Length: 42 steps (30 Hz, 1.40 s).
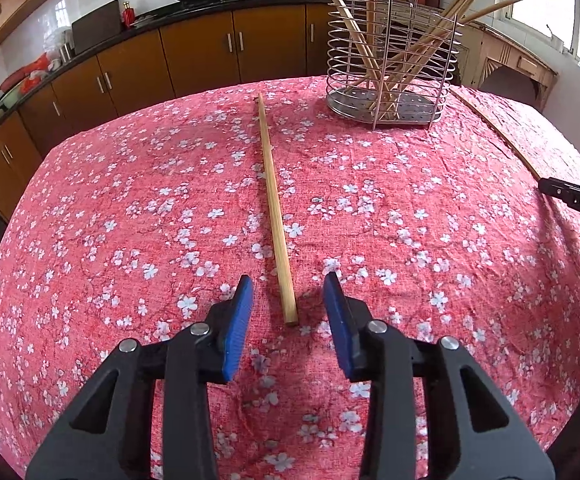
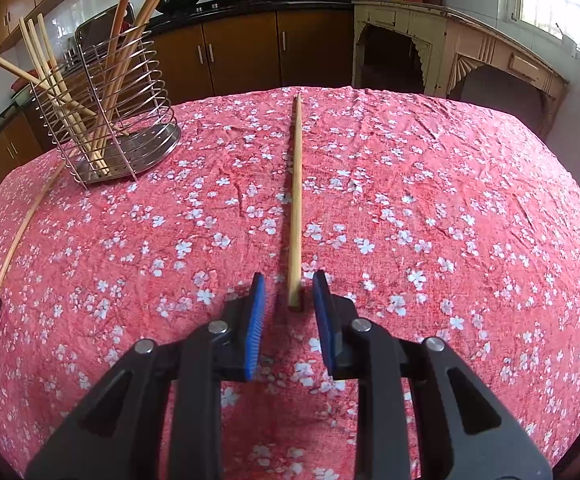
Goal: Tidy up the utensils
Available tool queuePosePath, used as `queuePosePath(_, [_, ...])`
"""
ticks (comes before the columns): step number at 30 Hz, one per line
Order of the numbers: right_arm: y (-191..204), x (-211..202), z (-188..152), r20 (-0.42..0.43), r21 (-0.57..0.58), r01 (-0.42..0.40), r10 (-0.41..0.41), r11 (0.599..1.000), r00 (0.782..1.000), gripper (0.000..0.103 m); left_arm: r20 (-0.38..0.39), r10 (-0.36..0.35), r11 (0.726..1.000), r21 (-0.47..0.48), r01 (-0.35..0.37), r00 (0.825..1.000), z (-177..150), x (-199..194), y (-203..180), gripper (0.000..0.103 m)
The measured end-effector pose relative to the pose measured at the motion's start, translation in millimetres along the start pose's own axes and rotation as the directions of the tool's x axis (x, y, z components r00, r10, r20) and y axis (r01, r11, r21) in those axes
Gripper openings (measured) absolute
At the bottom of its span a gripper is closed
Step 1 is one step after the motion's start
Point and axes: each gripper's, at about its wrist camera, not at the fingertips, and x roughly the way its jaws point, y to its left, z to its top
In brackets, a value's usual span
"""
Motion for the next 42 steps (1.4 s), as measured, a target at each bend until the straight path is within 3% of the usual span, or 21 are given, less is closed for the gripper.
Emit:
queuePosePath(28, [-1, 0, 0, 0.002, 0.008, -0.007, 0.007, 1.0, 1.0, 0.024, -0.001, 0.0, 1.0, -0.001, 0.0, 1.0, -1, -2, 1, 0.037])
queuePosePath(30, [-3, -1, 0, 0.004, 0.021, -0.001, 0.001, 1.0, 1.0, 0.013, -0.001, 0.001, 1.0, -0.002, -0.001, 1.0, -1, -2, 1, 0.036])
queuePosePath(31, [-4, 0, 0, 0.005, 0.029, -0.009, 0.009, 1.0, 1.0, 0.008, -0.001, 0.002, 1.0, -0.005, -0.002, 1.0, -1, -2, 1, 0.031])
queuePosePath(36, [-16, -3, -3, 0.011, 0.081, -0.061, 0.06, 0.995, 0.998, 0.008, 0.006, 0.002, 1.0, 0.007, -0.002, 1.0, -8, -8, -6, 0.01])
queuePosePath(42, [-18, -29, -12, 0.073, 0.069, -0.059, 0.054, 0.996, 0.996, 0.008, 0.01, -0.042, 0.997, -0.058, 0.042, 0.999, -13, -16, 1, 0.008])
